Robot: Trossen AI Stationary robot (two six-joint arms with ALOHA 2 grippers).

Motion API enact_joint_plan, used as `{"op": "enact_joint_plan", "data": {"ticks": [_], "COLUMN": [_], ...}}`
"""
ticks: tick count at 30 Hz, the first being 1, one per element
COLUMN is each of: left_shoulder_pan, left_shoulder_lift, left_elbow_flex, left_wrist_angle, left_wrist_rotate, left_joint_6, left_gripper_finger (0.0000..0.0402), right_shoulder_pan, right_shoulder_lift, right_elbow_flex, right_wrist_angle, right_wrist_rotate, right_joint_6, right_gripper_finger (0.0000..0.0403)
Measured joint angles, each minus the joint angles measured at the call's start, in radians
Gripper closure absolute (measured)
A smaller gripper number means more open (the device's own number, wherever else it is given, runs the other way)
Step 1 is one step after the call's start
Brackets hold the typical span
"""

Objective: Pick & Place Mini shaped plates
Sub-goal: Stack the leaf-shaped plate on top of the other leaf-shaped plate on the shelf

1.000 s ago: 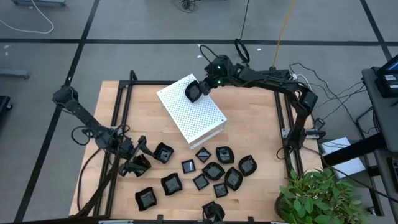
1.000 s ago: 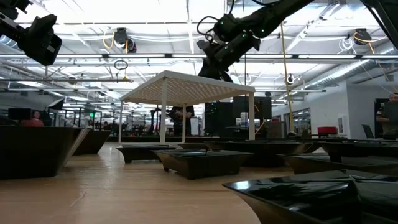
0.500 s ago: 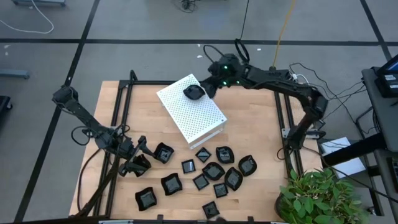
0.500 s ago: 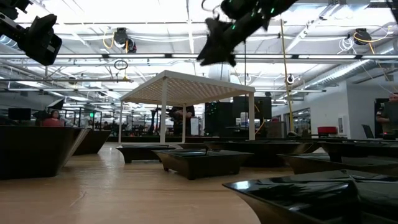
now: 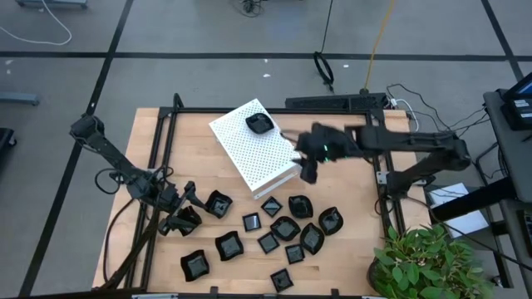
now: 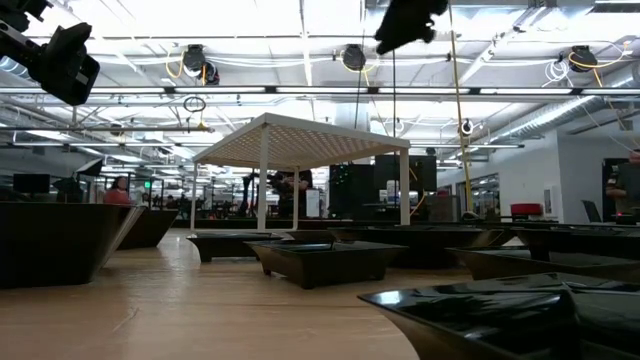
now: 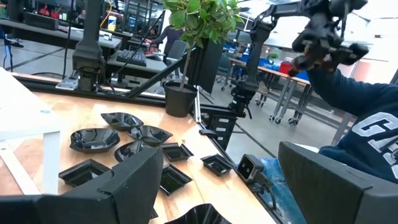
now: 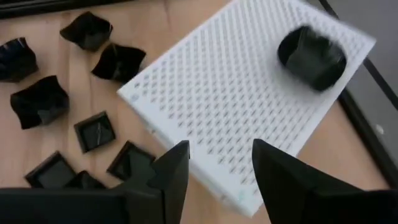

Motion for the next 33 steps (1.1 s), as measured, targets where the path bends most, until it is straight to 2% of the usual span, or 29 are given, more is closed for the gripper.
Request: {"op": "enact_joint_plan", "data": {"ticks": [6, 18, 26, 33], "left_shoulder_pan": [0.0, 0.0, 0.0, 0.0], "left_shoulder_lift": [0.0, 0.0, 0.0, 0.0], "left_elbow_flex": [0.0, 0.0, 0.0, 0.0], "left_wrist_angle": [0.0, 0.0, 0.0, 0.0], "left_wrist_rotate": [0.0, 0.0, 0.0, 0.0], "left_joint_6": [0.0, 0.0, 0.0, 0.0], "left_gripper_finger": [0.0078, 0.0078, 0.0078, 0.0078], "right_shoulder_pan": [0.125, 0.212, 0.244, 0.282], "right_shoulder_lift": [-0.07, -0.187, -0.219, -0.164], "right_elbow_flex": [-0.178, -0.545, -0.633, -0.635], "right_wrist_angle": [0.013, 0.159, 0.168, 0.182], "right_wrist_rotate": [0.121, 0.12, 0.12, 0.119], "right_joint_6": [0.134, 0.393, 0.488, 0.512], "right_gripper_finger": [0.0244, 0.0245, 0.0245, 0.0245]}}
